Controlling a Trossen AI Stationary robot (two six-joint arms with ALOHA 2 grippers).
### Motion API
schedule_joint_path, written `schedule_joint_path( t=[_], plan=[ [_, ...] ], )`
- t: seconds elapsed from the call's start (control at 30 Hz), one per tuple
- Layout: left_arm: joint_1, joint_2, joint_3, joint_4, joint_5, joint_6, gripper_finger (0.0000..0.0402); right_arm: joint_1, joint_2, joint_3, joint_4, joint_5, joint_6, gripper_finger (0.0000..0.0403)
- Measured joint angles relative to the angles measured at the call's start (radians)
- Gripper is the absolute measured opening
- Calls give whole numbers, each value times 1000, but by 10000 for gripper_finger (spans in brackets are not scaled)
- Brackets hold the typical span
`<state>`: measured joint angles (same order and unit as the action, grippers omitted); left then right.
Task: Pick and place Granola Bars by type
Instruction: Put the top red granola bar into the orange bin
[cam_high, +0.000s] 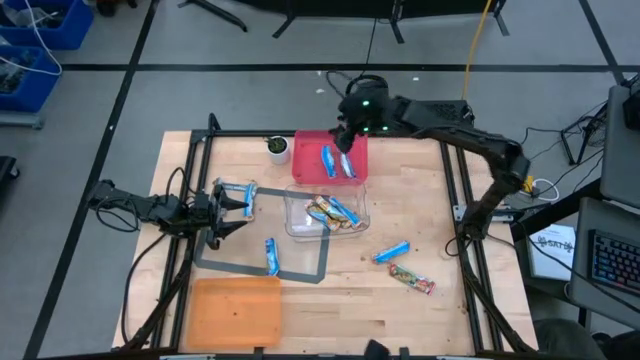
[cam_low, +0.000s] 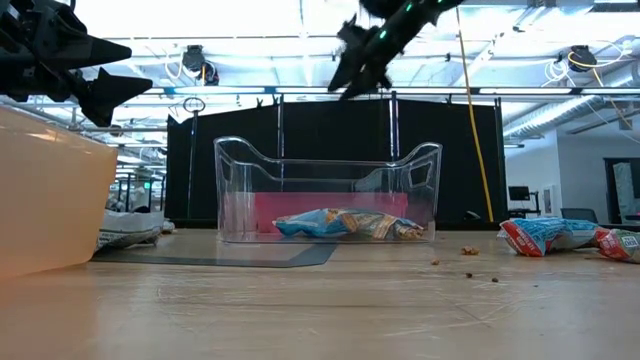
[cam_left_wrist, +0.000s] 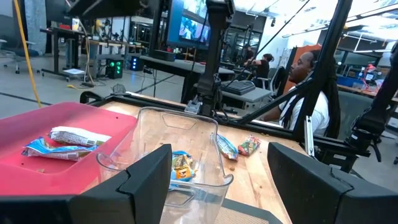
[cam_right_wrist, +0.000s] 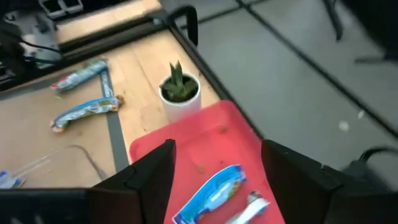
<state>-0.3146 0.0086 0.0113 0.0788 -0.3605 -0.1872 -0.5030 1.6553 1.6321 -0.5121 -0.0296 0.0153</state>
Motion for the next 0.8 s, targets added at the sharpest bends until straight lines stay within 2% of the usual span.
schedule_joint_path(
  t=[0.27, 0.47, 0.53, 0.8],
  plan=[
    [0, 0, 0, 0, 0, 0, 269, 0, -184, 0, -223, -4, -139, 232],
    [0, 0, 0, 0, 0, 0, 269, 11, -288, 0, -449, -156, -186, 225],
    [0, 0, 0, 0, 0, 0, 269, 32, -320, 0, -505, -186, -218, 223],
    [0, 0, 0, 0, 0, 0, 269, 177, -405, 0, -755, -184, -366, 226]
  ],
)
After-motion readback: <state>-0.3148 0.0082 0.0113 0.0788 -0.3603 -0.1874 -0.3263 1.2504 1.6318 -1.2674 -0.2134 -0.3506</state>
